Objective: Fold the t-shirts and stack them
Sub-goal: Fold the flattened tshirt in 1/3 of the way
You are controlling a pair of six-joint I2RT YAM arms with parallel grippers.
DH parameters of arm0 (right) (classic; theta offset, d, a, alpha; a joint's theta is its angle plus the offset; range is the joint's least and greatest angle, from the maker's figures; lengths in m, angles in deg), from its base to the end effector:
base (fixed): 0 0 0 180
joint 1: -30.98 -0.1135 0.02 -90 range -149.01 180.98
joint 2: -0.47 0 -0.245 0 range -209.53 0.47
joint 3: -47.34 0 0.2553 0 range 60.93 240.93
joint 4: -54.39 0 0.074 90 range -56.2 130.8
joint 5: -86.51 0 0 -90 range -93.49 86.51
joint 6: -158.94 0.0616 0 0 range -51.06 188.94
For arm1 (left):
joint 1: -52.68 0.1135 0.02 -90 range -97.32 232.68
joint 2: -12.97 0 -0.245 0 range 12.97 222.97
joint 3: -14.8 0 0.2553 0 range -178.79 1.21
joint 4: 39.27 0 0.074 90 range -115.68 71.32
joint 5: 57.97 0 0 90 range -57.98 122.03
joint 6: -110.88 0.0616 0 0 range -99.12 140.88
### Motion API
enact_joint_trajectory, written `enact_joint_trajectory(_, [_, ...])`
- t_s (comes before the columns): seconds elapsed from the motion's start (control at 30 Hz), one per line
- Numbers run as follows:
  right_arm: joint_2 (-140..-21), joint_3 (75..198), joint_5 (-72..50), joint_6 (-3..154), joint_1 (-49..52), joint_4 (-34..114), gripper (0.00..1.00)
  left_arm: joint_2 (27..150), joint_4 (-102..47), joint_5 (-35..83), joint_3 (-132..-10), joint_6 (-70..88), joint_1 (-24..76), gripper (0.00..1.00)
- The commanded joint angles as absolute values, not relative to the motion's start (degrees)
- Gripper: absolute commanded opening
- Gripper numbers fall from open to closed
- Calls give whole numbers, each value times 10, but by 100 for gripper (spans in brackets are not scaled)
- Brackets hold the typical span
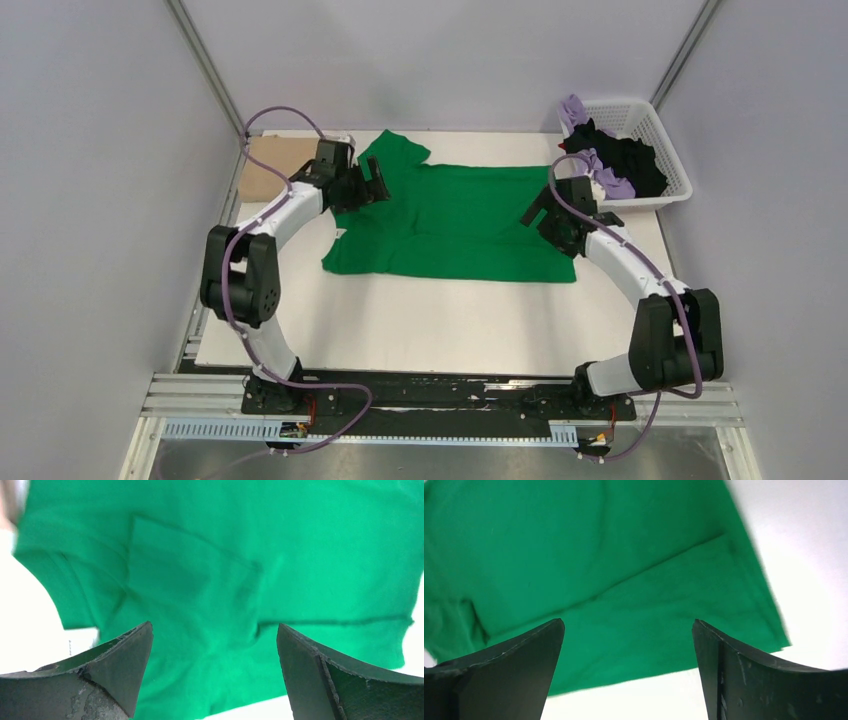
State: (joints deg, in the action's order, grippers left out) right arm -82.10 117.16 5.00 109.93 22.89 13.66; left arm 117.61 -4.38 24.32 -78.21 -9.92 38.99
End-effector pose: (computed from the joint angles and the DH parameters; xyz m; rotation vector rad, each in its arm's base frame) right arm 0.3157 0.0357 0.1917 0.7658 2.3777 0.1736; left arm 0.4109 -0.1086 0.2011 -0.2979 2.4204 -0.5200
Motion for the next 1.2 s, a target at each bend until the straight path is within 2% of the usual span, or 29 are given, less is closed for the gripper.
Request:
enact_joint_trajectory(0.0, [-822,1145,-22,1072,188,197,100,1115,-135,175,-678,-142,358,100])
enact_joint_trajectory(0.3, [-927,1150,-24,1046,152,231,100,1180,-160,164,-632,-160,350,100])
enact_joint_trajectory(0.5, [-917,1099,-25,1066,152,202,100,1159,-152,163,-567,-161,349,100])
enact_joint_trajectory(0.9, [-769,953,-99,1134,131,38,100,917,-80,212,-341,-201,301,100])
enact_joint_trajectory(1.17, [-708,922,-114,1189,91,-39,100,784,-39,217,-267,-235,284,100])
